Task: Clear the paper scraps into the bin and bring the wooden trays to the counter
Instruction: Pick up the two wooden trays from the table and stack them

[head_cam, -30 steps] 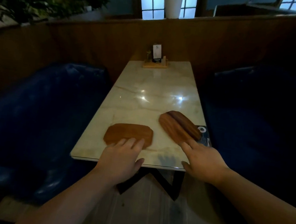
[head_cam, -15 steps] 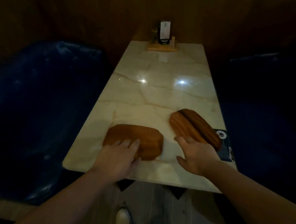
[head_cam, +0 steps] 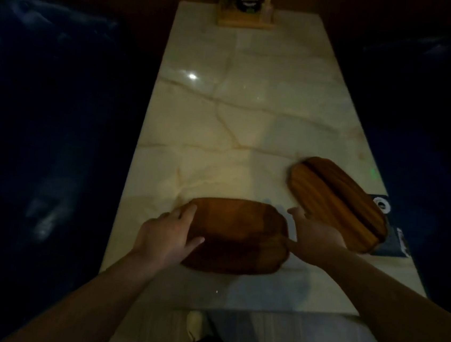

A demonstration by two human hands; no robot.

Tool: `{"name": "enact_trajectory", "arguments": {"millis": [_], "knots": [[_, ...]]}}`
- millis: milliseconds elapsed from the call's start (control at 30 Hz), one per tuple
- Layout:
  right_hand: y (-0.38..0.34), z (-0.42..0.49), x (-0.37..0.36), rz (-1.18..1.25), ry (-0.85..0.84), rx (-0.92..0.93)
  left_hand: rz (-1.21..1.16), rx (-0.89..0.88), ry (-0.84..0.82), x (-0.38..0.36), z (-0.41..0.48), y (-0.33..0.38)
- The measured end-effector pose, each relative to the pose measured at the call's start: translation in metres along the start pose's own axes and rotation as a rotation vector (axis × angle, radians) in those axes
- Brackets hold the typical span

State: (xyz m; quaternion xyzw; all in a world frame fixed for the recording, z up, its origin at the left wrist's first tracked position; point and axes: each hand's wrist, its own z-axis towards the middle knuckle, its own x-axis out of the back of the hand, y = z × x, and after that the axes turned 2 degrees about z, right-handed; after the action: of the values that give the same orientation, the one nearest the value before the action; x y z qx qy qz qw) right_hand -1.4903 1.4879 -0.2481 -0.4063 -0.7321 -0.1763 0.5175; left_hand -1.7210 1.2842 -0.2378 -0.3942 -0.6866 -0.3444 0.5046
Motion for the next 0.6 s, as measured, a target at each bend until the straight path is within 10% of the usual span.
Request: {"name": "enact_trajectory", "arguments": {"millis": [600], "knots": [[0.009, 0.034, -0.036, 0.592, -0.237, -0.247, -0.641, 0.337, -0.213, -0.045, 0.037, -0.023]]}}
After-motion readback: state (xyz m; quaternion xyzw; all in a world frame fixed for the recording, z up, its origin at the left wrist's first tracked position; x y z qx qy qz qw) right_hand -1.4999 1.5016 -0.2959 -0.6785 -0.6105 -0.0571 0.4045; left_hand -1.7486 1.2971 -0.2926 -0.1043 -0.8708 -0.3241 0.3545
